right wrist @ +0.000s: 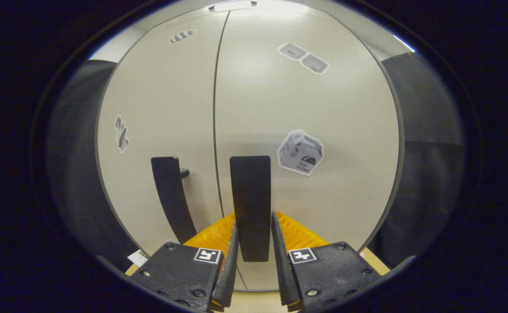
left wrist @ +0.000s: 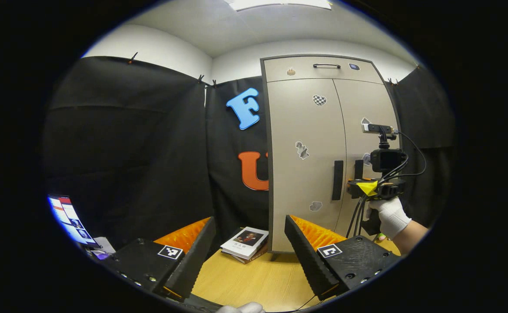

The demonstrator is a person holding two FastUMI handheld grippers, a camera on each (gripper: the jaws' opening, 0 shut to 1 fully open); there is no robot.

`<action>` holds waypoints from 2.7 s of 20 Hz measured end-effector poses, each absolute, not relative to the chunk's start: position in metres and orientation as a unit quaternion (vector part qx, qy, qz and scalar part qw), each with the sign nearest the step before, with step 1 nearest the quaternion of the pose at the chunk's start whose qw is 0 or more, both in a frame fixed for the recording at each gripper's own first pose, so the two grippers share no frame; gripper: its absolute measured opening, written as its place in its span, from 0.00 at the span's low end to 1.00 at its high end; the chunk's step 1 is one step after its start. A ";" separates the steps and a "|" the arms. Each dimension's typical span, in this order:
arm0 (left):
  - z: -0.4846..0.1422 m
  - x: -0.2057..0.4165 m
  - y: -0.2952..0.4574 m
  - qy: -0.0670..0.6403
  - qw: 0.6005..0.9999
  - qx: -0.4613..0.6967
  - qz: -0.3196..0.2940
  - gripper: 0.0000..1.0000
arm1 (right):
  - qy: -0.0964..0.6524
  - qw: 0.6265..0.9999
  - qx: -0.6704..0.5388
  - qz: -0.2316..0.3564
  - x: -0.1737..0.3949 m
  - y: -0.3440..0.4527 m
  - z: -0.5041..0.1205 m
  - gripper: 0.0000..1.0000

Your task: Open the right door of the double-door shoe cabinet with the right hand, and open the left door with the left hand.

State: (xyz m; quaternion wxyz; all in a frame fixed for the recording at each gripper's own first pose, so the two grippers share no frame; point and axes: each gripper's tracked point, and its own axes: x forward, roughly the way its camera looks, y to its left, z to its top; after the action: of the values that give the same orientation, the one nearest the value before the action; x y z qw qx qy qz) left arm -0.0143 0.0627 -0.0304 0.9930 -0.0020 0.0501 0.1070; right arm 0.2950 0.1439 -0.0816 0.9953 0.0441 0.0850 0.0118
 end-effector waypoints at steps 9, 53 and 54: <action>-0.032 -0.025 0.066 0.045 0.995 -0.010 0.092 0.96 | 0.094 0.994 0.035 0.033 0.284 0.143 -0.081 0.25; -0.021 -0.059 -0.082 0.032 0.999 -0.007 0.006 0.96 | 0.080 0.996 0.040 0.032 0.102 -0.075 -0.090 0.04; -0.019 -0.058 -0.086 0.033 0.999 -0.009 0.004 0.96 | 0.080 0.996 0.038 0.032 0.107 -0.085 -0.090 0.04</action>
State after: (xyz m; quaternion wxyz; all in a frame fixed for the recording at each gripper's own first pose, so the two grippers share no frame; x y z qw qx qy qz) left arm -0.0581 -0.0864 -0.0194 0.9994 -0.0089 0.0327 0.0041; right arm 0.1065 -0.0851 -0.0896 0.9956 0.0376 0.0796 0.0324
